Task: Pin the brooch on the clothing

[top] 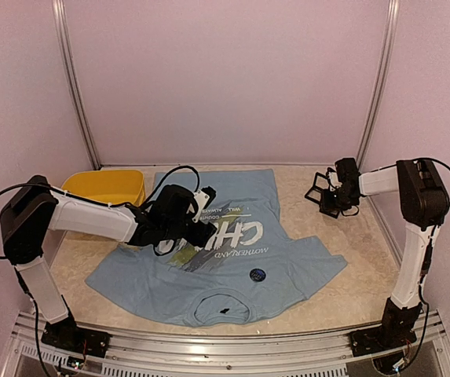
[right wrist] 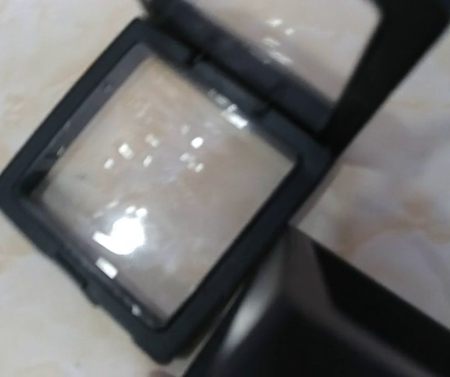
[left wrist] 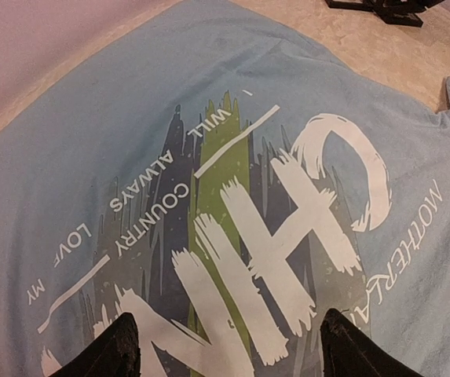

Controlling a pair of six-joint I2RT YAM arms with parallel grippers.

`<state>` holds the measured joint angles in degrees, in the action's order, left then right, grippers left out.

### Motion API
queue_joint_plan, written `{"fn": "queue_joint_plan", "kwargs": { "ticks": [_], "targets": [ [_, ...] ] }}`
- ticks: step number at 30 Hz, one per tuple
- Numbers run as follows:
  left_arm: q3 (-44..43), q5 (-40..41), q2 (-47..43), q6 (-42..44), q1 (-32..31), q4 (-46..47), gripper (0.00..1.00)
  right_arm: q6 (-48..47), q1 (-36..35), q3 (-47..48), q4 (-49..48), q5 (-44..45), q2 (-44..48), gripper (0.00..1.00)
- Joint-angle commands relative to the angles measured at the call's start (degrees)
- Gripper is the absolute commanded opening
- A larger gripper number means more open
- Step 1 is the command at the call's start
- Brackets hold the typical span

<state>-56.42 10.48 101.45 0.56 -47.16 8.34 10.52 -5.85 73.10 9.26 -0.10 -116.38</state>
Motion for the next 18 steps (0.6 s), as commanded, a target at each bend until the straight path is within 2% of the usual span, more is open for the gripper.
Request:
{"fn": "queue_joint_plan", "kwargs": {
  "ticks": [1,4,11,18],
  "targets": [
    [-1.4,-0.7,0.9,1.1,0.4,-0.6,0.75,-2.8,0.5,-1.6,1.8,-5.1,1.0,0.47],
    [-1.5,-0.7,1.0,1.1,0.4,-0.8,0.75,-3.6,0.4,-1.9,1.7,-4.6,1.1,0.47],
    [-1.8,-1.4,1.6,1.2,0.3,-1.2,0.75,-8.8,-3.2,-1.9,1.9,5.5,1.9,0.48],
    [-2.2,-1.4,1.9,1.5,0.3,-1.7,0.74,-9.4,-3.9,-0.6,4.4,5.0,1.5,0.49]
  ]
}}
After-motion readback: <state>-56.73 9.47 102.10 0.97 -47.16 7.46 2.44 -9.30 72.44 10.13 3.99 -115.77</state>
